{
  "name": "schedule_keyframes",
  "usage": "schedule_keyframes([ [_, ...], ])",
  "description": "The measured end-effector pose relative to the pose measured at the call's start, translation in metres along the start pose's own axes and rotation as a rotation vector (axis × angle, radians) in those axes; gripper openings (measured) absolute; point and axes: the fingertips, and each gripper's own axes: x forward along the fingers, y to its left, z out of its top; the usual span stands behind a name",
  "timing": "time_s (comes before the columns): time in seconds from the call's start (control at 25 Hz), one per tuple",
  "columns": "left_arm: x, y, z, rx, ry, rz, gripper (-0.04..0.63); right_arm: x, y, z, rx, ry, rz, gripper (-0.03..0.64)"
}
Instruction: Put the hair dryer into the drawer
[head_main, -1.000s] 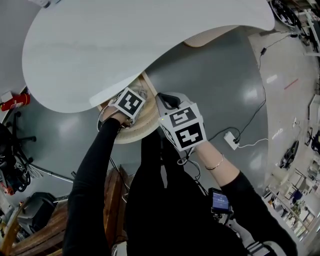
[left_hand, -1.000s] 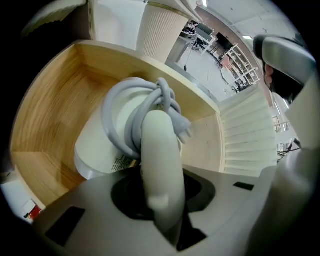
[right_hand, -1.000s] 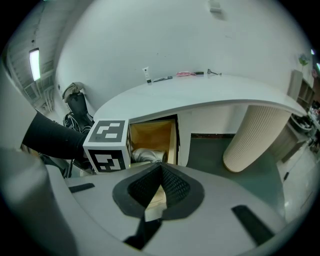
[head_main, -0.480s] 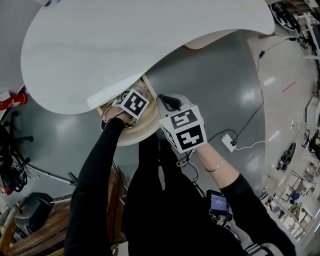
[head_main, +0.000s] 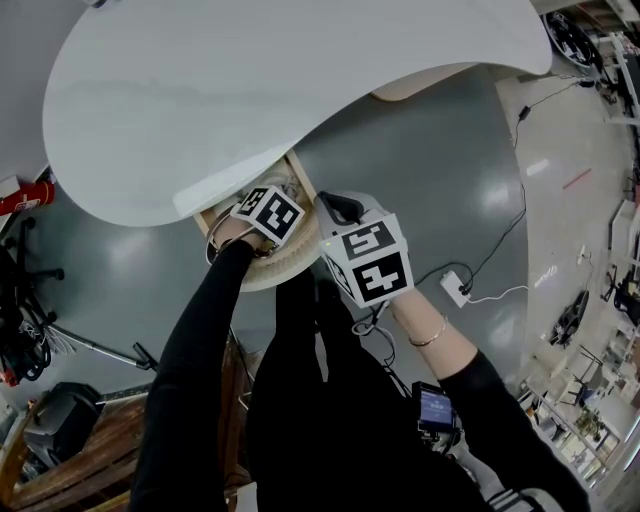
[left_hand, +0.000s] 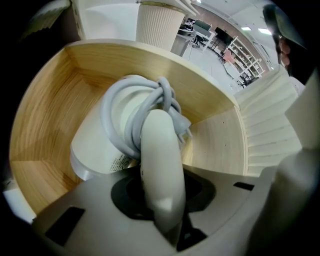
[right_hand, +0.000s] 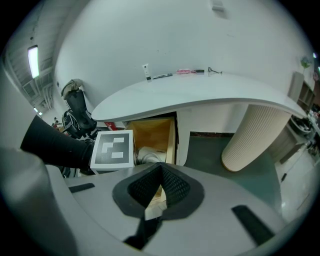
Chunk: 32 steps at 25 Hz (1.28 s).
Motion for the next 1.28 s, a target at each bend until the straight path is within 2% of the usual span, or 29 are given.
schedule_keyframes([
  [0.56, 0.006, 0.0016, 0.0008, 0.016, -0.012, 0.059, 0.104, -0.0005, -0.0018, -0.0061, -0.002, 0.018, -0.003, 0.002],
  [0.88, 0.0066, 0.0016, -0.003, 0.006, 0.032, 0.071, 0.109, -0.0021, 0.0007, -0.0059, -0.011, 0.018, -0.002, 0.002],
  [1.28, -0.002, 0.0011, -0.0056, -0.058, 0.004, 0.052, 0.16, -0.0045, 0.0025, -0.006, -0.016, 0.013, 0.003, 0.002],
])
